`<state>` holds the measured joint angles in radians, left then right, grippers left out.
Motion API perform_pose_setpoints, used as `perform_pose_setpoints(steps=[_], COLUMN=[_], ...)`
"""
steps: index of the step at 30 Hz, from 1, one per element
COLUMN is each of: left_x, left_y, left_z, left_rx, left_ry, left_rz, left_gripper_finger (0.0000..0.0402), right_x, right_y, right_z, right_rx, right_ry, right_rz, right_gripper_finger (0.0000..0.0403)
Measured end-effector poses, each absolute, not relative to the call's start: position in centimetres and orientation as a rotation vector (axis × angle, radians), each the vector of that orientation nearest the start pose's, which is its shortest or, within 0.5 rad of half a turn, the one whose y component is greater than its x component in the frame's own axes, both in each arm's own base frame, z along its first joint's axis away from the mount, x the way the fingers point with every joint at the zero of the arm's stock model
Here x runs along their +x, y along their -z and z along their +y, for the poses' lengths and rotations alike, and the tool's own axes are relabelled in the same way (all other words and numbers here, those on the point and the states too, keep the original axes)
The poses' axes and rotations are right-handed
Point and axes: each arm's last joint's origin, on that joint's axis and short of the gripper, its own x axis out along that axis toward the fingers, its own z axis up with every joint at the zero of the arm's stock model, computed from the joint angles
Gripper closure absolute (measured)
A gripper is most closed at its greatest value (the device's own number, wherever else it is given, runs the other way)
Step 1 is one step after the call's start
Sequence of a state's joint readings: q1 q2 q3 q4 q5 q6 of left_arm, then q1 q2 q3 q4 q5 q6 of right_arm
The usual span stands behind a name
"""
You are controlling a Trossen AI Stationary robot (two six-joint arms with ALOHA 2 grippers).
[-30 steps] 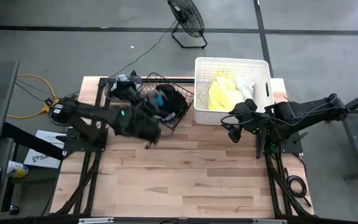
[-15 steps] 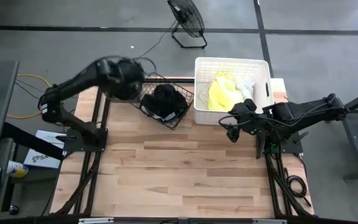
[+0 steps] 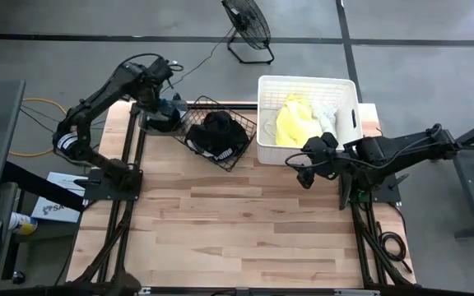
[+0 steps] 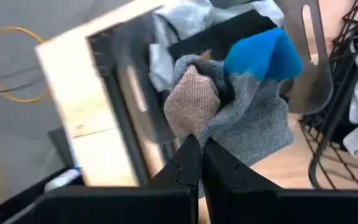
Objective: Pick & Place Cloths
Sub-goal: Put the gray sock into the black bin
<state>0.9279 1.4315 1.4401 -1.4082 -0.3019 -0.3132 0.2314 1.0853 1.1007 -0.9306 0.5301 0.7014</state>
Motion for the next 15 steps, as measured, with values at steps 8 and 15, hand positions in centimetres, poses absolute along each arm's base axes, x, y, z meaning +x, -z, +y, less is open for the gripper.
perform_pose_setpoints(steps=[8, 15], left_x=[13.6, 13.6], left_y=[-30.3, -26.5], left_z=[22.1, 22.5], left_rx=[-0.718, -0.751], left_ry=[-1.260, -1.270], left_rz=[1.165, 1.127], left_gripper_finger=[0.0401, 0.0401], right_x=[19.5, 19.5], right_y=[-32.7, -32.8], right_z=[3.2, 3.1], right_rx=[0.324, 0.330], right_ry=[0.554, 0.580], right_rz=[0.702, 0.684], right_gripper_finger=[0.0095, 0.0095])
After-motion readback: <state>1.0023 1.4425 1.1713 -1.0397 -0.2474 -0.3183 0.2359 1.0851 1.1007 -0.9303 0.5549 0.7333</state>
